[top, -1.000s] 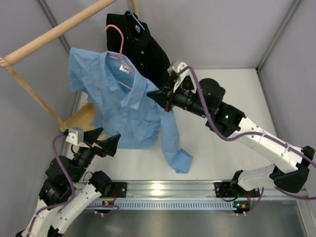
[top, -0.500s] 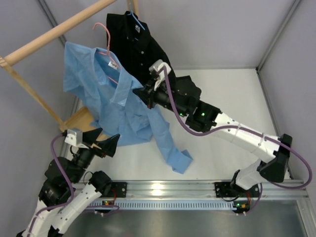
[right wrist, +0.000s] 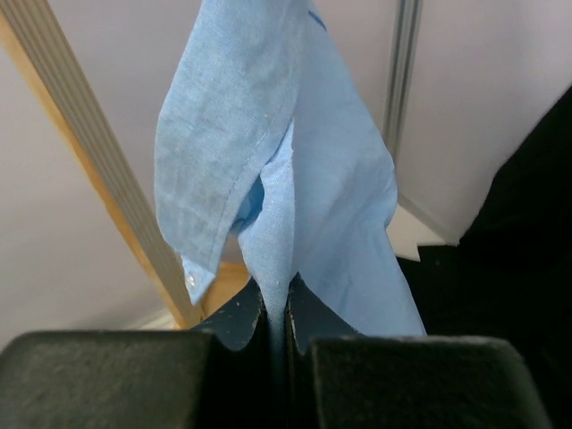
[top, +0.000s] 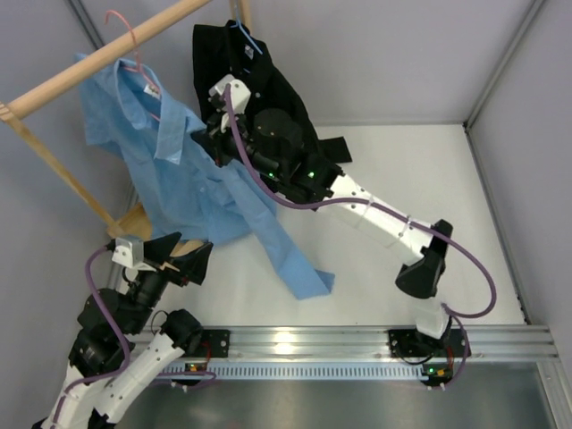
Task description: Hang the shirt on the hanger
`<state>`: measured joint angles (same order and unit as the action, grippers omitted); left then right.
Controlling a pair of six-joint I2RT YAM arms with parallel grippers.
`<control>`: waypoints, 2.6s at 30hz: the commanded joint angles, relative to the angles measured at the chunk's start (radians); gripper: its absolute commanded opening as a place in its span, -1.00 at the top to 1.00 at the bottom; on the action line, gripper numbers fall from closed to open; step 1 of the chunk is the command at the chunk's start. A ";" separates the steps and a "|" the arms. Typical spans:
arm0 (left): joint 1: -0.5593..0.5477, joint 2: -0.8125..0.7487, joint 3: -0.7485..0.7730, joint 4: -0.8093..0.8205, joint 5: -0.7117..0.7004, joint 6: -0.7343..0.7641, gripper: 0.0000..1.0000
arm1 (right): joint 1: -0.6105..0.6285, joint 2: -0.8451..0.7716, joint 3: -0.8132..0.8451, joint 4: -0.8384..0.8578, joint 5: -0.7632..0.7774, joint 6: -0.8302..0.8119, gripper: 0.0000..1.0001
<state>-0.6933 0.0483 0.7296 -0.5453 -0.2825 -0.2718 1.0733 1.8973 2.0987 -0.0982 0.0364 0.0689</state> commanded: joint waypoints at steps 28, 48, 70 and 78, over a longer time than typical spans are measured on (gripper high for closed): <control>0.005 0.064 0.002 0.039 0.068 0.002 -0.96 | -0.210 0.261 0.448 -0.244 -0.133 -0.096 1.00; 0.006 0.123 0.008 0.033 -0.041 -0.001 -0.96 | -0.256 0.024 0.235 -0.253 -0.187 -0.112 -0.79; 0.353 0.420 0.053 -0.058 -0.230 -0.061 -0.96 | -0.251 -1.501 -1.286 -0.540 0.660 0.164 -0.99; 0.351 0.395 0.025 -0.070 -0.007 0.000 -0.96 | -0.253 -1.618 -1.365 -0.561 0.784 0.152 -0.99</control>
<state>-0.3477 0.4652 0.7666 -0.6365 -0.4065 -0.3141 0.8169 0.2916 0.7498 -0.6346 0.7422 0.2073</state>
